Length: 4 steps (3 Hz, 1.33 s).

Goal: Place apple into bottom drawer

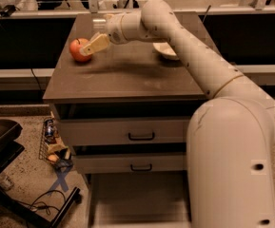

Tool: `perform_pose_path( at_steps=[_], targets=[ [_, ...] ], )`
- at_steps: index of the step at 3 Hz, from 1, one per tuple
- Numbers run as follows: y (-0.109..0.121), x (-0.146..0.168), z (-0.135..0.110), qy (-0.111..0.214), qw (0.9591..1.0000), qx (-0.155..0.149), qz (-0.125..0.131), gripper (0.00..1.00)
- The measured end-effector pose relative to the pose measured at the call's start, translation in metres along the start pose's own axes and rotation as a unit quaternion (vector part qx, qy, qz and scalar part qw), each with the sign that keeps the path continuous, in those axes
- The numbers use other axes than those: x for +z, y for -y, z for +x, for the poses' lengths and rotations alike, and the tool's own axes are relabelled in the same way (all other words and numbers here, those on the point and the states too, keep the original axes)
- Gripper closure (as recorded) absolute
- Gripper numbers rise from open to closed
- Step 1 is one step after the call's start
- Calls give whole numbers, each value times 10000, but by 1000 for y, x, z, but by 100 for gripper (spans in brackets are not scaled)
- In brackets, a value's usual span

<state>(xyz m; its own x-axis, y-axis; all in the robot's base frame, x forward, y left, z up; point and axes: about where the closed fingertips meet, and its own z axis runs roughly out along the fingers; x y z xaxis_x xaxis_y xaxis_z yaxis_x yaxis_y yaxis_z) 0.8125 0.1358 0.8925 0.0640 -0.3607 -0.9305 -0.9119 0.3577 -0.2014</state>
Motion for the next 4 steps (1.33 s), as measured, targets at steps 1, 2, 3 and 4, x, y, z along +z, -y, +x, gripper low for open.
perform_pose_path(
  at_steps=[1,2,3,4],
  targets=[
    [-19,14,2,17,9993,147,-353,0],
    [-42,15,2,-71,9975,203,-670,0],
    [-70,23,5,-115,9942,249,-1042,18],
    [-72,25,5,-116,9940,251,-1056,41]
  ],
)
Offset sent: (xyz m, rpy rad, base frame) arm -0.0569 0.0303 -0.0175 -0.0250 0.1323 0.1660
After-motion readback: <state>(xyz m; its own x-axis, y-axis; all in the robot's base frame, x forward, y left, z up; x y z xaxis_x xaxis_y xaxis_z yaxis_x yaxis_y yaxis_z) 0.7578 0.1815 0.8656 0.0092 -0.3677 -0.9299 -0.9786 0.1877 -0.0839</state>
